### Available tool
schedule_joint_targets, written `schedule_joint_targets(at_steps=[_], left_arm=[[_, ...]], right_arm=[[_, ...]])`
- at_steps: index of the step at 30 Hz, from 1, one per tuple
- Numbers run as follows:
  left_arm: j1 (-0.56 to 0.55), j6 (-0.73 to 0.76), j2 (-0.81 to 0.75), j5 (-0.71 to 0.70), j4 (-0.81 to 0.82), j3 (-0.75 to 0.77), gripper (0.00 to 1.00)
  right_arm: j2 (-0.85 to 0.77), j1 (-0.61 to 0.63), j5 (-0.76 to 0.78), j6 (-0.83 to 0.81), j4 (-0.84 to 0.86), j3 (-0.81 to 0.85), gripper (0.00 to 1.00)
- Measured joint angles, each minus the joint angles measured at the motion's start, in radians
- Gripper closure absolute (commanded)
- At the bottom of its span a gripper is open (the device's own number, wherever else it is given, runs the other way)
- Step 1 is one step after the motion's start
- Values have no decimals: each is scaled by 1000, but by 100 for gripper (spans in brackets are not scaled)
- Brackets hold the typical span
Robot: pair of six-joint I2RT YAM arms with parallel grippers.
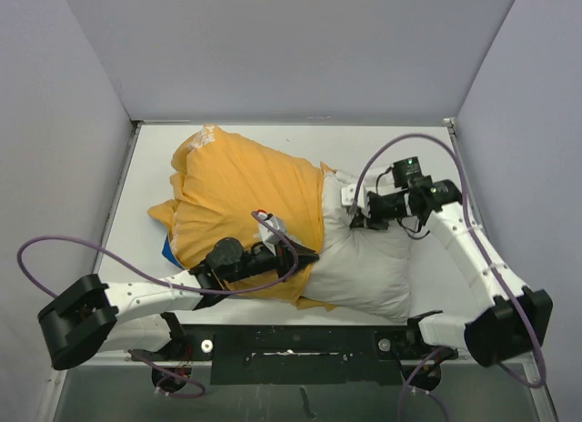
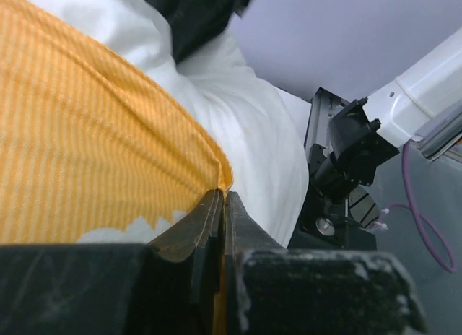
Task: Put the pillow into the pillowcase
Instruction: Stuff the pillow into the pillowcase.
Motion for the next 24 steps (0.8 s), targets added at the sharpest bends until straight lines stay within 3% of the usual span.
schedule_joint_targets(at_steps=[2,6,8,12,16,19,24], left_arm=[[6,0,-92,-9,-65,-24,80],[25,-42,-354,-85,-338,-23,52],[31,-56,-459,-137,-486,15,47],[39,-92,-575,-248,-794,209,46],[29,-109,-502,-317,-1002,485,45],[-25,-85,-332,-391,-1117,709,44],[-71,14,10,-478,-1246,948,42]], right_arm=[[-103,95,56,25,101,-110,100],[-315,211,91,45,185,-274,100],[-343,212,93,45,219,-315,100],[-340,212,91,26,298,-383,100],[-323,215,89,9,311,-383,100],[-304,221,81,-11,309,-377,100],[-298,223,66,-39,302,-375,100]])
